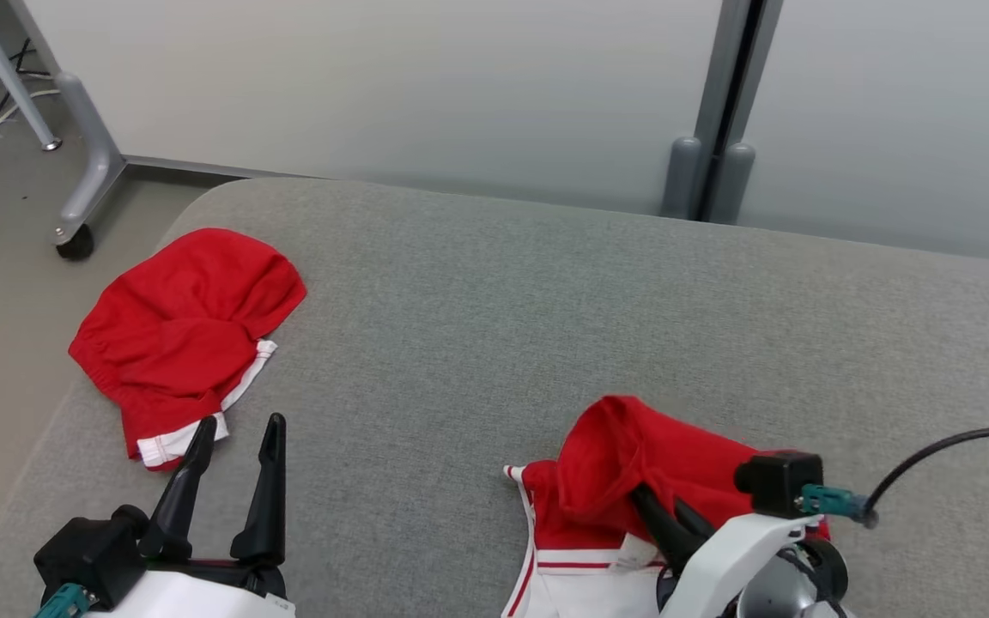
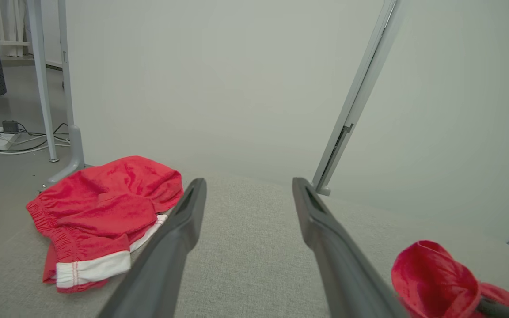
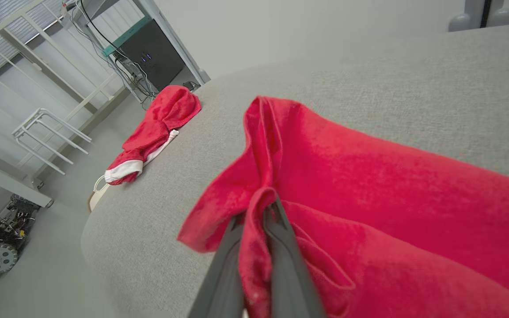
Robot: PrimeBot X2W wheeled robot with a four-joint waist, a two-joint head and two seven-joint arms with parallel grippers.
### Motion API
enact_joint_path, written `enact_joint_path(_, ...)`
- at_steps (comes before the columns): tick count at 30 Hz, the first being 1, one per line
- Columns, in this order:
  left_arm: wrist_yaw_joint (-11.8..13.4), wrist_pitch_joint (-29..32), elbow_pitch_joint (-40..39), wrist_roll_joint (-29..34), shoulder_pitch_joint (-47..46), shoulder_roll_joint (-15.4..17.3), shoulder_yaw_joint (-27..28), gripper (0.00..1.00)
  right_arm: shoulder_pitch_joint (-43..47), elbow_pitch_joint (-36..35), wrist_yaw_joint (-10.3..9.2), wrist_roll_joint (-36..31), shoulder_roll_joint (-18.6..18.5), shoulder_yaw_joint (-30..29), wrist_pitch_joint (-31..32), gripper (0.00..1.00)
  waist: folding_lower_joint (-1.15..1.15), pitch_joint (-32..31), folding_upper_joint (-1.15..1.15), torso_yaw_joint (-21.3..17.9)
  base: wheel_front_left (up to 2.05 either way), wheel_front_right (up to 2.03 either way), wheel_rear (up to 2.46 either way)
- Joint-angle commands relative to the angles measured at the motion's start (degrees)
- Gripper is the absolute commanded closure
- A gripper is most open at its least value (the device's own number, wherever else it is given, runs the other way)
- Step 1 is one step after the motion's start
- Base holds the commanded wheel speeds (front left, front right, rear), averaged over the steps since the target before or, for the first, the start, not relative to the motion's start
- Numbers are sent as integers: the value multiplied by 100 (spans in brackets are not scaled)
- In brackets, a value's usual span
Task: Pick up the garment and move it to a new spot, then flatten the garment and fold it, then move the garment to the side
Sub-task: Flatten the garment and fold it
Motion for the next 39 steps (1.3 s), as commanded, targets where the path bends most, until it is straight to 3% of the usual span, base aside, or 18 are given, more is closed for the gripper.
enact_joint_path(1, -26, -24, 22, 24, -79, 5, 12, 0, -61, 94, 5, -78, -4, 25, -37, 100, 0, 32, 0, 118, 0, 0, 0)
enact_joint_path(10, -75, -31, 140, 1, -140, -28, 75, 0, -384, 1154, 5, 141, 45, 713, -294, 100, 0, 91, 0, 286, 0, 0, 0)
enact_joint_path(11, -79, -32, 150, 2, -144, -34, 81, 0, -414, 1215, 5, 224, 43, 796, -314, 96, 0, 91, 0, 276, 0, 0, 0)
enact_joint_path(12, -88, -33, 162, 3, -149, -37, 81, 0, -444, 1278, 5, 273, 41, 880, -340, 64, 0, 86, 0, 259, 0, 0, 0)
enact_joint_path(13, -85, -34, 170, 5, -150, -40, 83, 0, -480, 1324, 5, 320, 41, 948, -367, 0, 0, 80, 0, 237, 0, 0, 0)
enact_joint_path(18, -69, -37, 183, 8, -117, -14, 123, 0, -615, 1322, 5, 580, 39, 1161, -467, 0, 0, 24, 0, 62, 0, 0, 0)
enact_joint_path(24, 0, -40, 113, 37, -26, 43, 182, 0, -534, 481, 5, 978, -66, 905, -362, 0, 0, -97, 0, -146, 0, 0, 0)
enact_joint_path(31, 67, -10, -3, 58, 55, 92, 185, 0, -333, -801, 5, 689, -616, -279, -60, 0, 0, -162, 0, -254, 0, 0, 0)
enact_joint_path(34, 70, -3, -44, 65, 46, 76, 149, 0, -271, -930, 5, 252, -813, -958, 51, 0, 0, -166, 0, -246, 0, 0, 0)
enact_joint_path(39, 53, 12, -53, 86, 2, 57, 92, 0, -325, -836, 5, -300, -897, -1374, 105, 0, 0, -152, 0, -184, 0, 0, 0)
